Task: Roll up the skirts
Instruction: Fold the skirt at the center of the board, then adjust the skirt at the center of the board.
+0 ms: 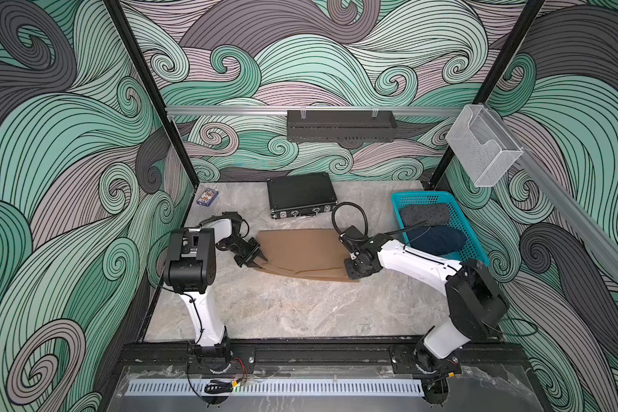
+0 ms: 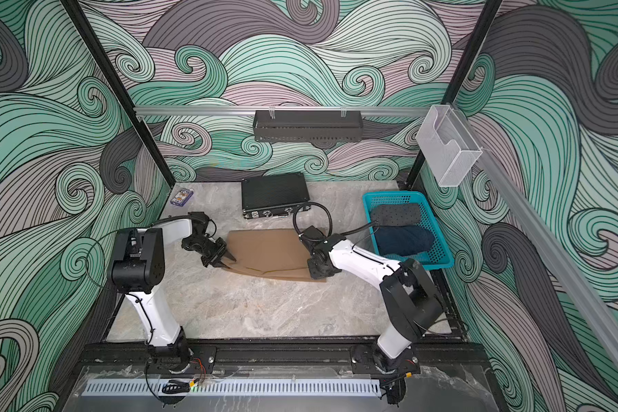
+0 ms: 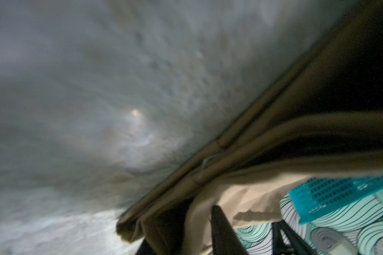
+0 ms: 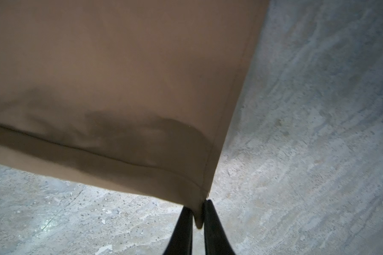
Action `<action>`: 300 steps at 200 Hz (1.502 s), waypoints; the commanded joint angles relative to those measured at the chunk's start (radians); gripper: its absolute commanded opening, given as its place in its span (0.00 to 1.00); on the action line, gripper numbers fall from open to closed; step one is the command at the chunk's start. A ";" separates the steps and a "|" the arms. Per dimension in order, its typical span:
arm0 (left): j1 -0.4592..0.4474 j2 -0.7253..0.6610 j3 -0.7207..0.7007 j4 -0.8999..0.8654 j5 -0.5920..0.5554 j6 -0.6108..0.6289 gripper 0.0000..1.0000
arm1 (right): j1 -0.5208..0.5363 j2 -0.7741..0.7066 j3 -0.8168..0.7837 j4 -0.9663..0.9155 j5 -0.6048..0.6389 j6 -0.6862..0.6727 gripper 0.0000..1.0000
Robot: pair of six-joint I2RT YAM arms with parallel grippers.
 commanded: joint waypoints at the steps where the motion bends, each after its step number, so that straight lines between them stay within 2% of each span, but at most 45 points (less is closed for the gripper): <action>1: -0.013 -0.028 -0.030 -0.026 0.006 0.031 0.47 | -0.021 -0.042 -0.035 0.031 0.047 0.046 0.21; 13: -0.012 -0.066 -0.032 -0.055 -0.058 0.060 0.57 | -0.034 -0.062 -0.063 0.052 0.006 0.053 0.29; 19: -0.011 -0.083 -0.033 -0.061 -0.088 0.066 0.62 | -0.040 -0.078 -0.082 0.074 -0.019 0.056 0.37; 28: -0.011 -0.092 -0.029 -0.075 -0.103 0.073 0.63 | -0.060 -0.104 -0.112 0.106 -0.071 0.067 0.47; 48: -0.015 -0.110 -0.022 -0.116 -0.115 0.086 0.63 | -0.126 -0.157 -0.146 0.137 -0.211 0.112 0.51; 67: -0.016 -0.173 -0.031 -0.161 -0.210 0.113 0.64 | -0.146 -0.226 -0.156 0.154 -0.290 0.135 0.55; 88: -0.016 -0.249 -0.040 -0.193 -0.277 0.129 0.69 | -0.141 -0.277 -0.154 0.217 -0.406 0.185 0.57; 110: -0.015 -0.289 -0.066 -0.175 -0.379 0.089 0.75 | -0.112 -0.240 -0.125 0.288 -0.468 0.236 0.54; 138: -0.020 -0.238 -0.134 -0.023 -0.298 -0.009 0.75 | -0.063 -0.097 -0.069 0.356 -0.504 0.259 0.42; 157: -0.026 -0.200 -0.183 0.085 -0.250 -0.072 0.69 | -0.059 -0.007 -0.049 0.366 -0.486 0.264 0.33; 168: -0.032 -0.188 -0.206 0.127 -0.256 -0.111 0.63 | -0.058 0.022 -0.065 0.399 -0.456 0.270 0.31; 176: -0.039 -0.187 -0.226 0.170 -0.250 -0.139 0.54 | -0.061 0.042 -0.079 0.405 -0.448 0.267 0.30; 193: -0.058 -0.193 -0.269 0.217 -0.255 -0.175 0.27 | -0.066 0.076 -0.104 0.387 -0.417 0.252 0.29; 205: -0.075 -0.221 -0.285 0.224 -0.283 -0.182 0.18 | -0.076 0.090 -0.133 0.387 -0.396 0.243 0.29; 243: -0.124 -0.297 -0.342 0.235 -0.324 -0.225 0.08 | -0.158 0.100 -0.200 0.395 -0.355 0.208 0.30; 274: -0.175 -0.377 -0.419 0.270 -0.280 -0.318 0.05 | -0.200 0.073 -0.203 0.387 -0.318 0.211 0.35; 300: -0.304 -0.455 -0.518 0.337 -0.246 -0.446 0.01 | -0.230 0.060 -0.196 0.382 -0.286 0.224 0.38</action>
